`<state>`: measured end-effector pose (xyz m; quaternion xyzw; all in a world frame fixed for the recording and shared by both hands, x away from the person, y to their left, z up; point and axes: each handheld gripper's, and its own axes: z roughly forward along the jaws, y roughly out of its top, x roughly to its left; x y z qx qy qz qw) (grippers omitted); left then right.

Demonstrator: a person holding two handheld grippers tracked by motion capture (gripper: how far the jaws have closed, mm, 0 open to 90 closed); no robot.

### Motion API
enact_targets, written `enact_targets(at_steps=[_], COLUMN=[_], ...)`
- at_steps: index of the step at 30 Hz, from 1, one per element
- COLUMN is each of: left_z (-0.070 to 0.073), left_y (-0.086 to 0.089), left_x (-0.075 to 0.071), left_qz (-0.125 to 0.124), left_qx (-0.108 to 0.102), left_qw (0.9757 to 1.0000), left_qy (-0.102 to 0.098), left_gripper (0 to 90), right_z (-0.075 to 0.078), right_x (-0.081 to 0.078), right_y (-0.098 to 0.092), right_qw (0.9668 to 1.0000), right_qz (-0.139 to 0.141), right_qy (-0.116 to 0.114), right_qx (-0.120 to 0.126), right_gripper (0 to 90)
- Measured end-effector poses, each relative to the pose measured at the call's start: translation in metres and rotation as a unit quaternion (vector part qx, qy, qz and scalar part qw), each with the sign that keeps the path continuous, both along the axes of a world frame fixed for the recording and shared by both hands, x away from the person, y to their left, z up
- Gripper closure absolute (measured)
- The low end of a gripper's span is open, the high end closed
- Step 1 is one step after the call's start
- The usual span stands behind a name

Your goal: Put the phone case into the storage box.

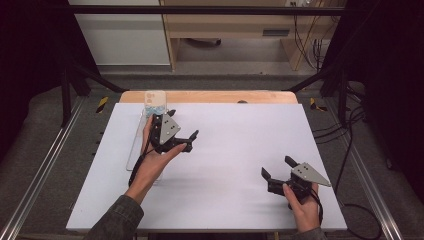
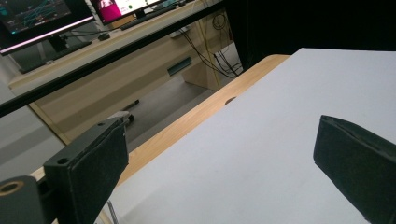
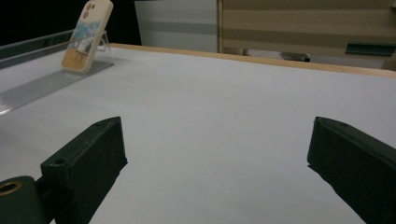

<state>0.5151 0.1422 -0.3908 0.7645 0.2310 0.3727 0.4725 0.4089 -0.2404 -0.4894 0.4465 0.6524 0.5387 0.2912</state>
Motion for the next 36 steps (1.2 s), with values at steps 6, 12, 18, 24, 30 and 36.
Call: enact_targets(at_steps=[6,12,18,24,30,36], left_z=[-0.002,0.001,0.002,0.003,0.003,0.004], left_y=[-0.001,0.002,0.002,0.003,0.013,0.019], left_x=[-0.006,-0.013,-0.025,-0.042,-0.061,-0.078], left_qz=[-0.003,-0.005,-0.011,-0.019,-0.012,-0.018], left_qx=[-0.003,-0.008,-0.008,0.004,-0.005,-0.018], left_qw=[1.0,0.9999,0.9999,0.9998,0.9998,0.9996], left_qy=[-0.003,-0.008,-0.003,-0.01,-0.012,-0.012], left_gripper=[3.0,3.3,4.2,4.2,4.2,4.0], right_z=[-0.001,-0.002,-0.002,-0.002,-0.002,-0.002], right_x=[-0.001,0.0,-0.001,-0.001,-0.003,-0.003], right_y=[0.002,0.003,0.003,0.005,0.01,0.01], right_qw=[1.0,1.0,1.0,0.9998,0.9996,0.9996], right_qz=[-0.002,0.002,0.001,0.004,0.01,0.008], right_qy=[0.002,0.001,0.0,-0.002,-0.003,-0.004], right_qx=[-0.002,-0.006,-0.009,-0.018,-0.027,-0.028], right_gripper=[4.1,4.2,4.2,4.2,4.1,4.1])
